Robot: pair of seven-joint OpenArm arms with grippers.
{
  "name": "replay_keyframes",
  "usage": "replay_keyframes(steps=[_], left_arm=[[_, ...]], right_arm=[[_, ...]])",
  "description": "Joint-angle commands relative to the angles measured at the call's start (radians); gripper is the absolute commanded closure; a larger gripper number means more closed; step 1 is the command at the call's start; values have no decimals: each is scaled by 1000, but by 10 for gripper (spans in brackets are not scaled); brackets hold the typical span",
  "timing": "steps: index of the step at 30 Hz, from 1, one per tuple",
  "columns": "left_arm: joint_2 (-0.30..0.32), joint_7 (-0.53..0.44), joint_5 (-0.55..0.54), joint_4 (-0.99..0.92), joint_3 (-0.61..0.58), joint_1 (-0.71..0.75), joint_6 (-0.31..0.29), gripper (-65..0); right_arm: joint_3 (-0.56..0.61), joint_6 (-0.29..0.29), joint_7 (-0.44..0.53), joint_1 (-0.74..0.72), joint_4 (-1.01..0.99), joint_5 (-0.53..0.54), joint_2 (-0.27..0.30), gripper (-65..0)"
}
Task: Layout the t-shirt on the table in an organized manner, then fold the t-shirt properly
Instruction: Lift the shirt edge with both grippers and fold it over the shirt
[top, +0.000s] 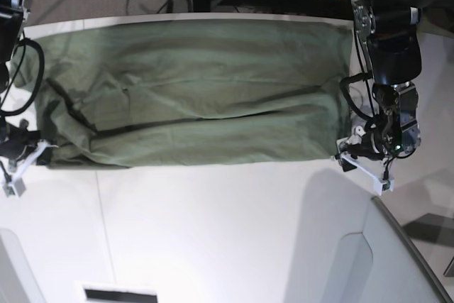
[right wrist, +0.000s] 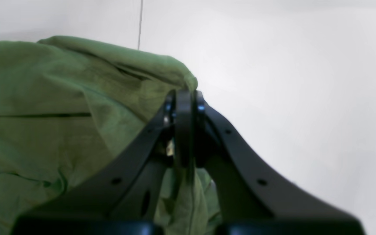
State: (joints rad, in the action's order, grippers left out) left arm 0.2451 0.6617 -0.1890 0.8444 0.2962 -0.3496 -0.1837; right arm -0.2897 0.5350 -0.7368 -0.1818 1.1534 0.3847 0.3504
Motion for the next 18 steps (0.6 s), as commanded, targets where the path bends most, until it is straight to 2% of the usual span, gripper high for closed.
replay_keyframes(steps=[1, 8, 18], left_arm=[[20, -27, -7, -14, 1, -33, -3, -421], [21, -124, -7, -167, -1, -76, -9, -420], [-17, -132, -7, -164, -2, -61, -10, -415]], right_arm=[[-4, 3, 18, -20, 15, 9, 25, -8], [-4, 3, 20, -20, 15, 9, 25, -8], [-4, 3, 21, -22, 15, 9, 25, -8]])
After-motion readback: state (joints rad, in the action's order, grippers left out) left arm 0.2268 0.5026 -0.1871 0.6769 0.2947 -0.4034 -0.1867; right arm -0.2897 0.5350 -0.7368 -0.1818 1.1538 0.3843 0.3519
